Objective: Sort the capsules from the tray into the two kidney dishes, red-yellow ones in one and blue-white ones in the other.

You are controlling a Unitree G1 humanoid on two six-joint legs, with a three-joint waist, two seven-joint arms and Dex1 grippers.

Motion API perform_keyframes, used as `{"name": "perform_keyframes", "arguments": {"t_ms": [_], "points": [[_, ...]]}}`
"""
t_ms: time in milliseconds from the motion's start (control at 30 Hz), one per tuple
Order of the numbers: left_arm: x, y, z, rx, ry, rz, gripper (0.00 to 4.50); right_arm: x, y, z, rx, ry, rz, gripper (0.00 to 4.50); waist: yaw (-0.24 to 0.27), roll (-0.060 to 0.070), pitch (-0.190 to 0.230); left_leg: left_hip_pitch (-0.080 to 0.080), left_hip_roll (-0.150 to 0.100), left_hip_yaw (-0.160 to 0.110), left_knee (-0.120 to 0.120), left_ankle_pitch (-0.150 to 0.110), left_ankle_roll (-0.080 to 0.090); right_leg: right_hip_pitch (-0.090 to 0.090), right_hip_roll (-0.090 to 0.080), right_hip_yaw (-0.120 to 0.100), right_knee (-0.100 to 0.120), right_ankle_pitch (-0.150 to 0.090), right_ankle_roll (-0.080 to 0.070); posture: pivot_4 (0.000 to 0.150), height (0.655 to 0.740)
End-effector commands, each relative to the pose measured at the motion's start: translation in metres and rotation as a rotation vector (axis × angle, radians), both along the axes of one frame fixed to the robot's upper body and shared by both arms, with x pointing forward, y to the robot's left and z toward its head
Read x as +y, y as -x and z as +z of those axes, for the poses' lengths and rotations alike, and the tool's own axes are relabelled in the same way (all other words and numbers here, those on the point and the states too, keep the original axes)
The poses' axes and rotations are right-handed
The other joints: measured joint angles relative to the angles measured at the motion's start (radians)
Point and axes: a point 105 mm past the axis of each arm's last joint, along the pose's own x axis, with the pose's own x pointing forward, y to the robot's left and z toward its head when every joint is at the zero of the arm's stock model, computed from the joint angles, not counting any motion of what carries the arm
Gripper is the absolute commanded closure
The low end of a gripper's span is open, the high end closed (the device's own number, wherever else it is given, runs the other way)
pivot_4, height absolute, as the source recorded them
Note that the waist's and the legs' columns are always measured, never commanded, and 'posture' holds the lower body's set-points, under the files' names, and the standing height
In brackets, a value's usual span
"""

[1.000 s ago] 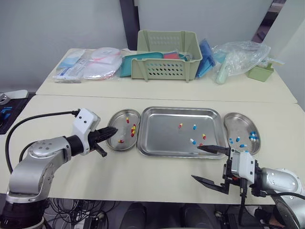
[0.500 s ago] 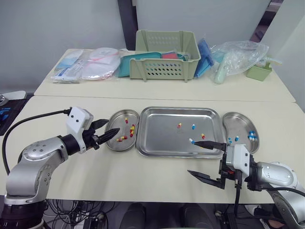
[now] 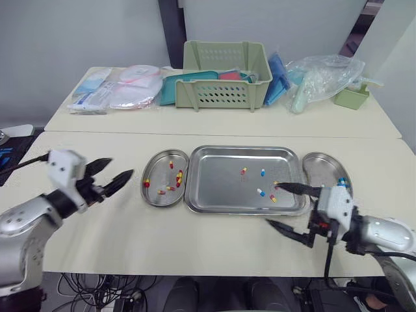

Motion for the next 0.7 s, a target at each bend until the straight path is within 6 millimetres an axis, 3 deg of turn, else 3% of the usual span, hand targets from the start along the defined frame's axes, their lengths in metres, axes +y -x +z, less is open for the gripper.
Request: {"name": "perform_keyframes", "arguments": {"t_ms": [33,167,300,400,500,700], "points": [[0.035,0.015,-0.006,-0.023,-0.054,0.143,0.95,-0.032,0.004,0.003,-0.011,0.058,-0.079,0.00,0.001,-0.001,0.000,0.000,0.000,0.000,0.000,0.000,0.000,0.000,0.000,0.000,0.000,0.000,0.000,0.150,0.7390],[0.067,0.039,-0.033,0.062,-0.077,0.242,0.11,-0.084,0.014,-0.010,0.056,0.169,-0.181,0.00,0.003,-0.001,0.000,0.001,0.000,0.000,0.000,0.000,0.000,0.001,0.000,0.000,0.000,0.000,0.000,0.150,0.7390],[0.081,0.057,-0.050,0.114,-0.083,0.272,0.05,-0.148,0.022,-0.015,0.124,0.231,-0.350,0.00,0.001,-0.002,0.000,0.001,0.000,0.001,0.000,0.000,0.000,0.001,0.000,0.000,0.000,0.000,0.000,0.150,0.7390],[0.079,0.060,-0.057,0.132,-0.101,0.259,0.05,-0.176,0.029,-0.025,0.178,0.276,-0.424,0.00,0.001,-0.002,0.000,0.001,0.000,0.001,0.000,0.000,0.000,0.001,0.000,0.000,0.000,0.000,0.000,0.150,0.7390],[0.074,0.062,-0.063,0.144,-0.101,0.248,0.05,-0.188,0.031,-0.028,0.191,0.288,-0.457,0.00,-0.001,-0.002,0.000,0.001,0.000,0.001,0.000,0.000,0.000,0.001,0.000,0.001,0.000,0.000,0.000,0.150,0.7390],[0.070,0.067,-0.068,0.148,-0.094,0.255,0.05,-0.182,0.026,-0.025,0.181,0.273,-0.440,0.00,-0.004,-0.001,0.000,0.002,0.000,0.002,-0.001,0.000,0.000,0.001,0.000,0.001,0.000,0.000,0.000,0.150,0.7390]]}}
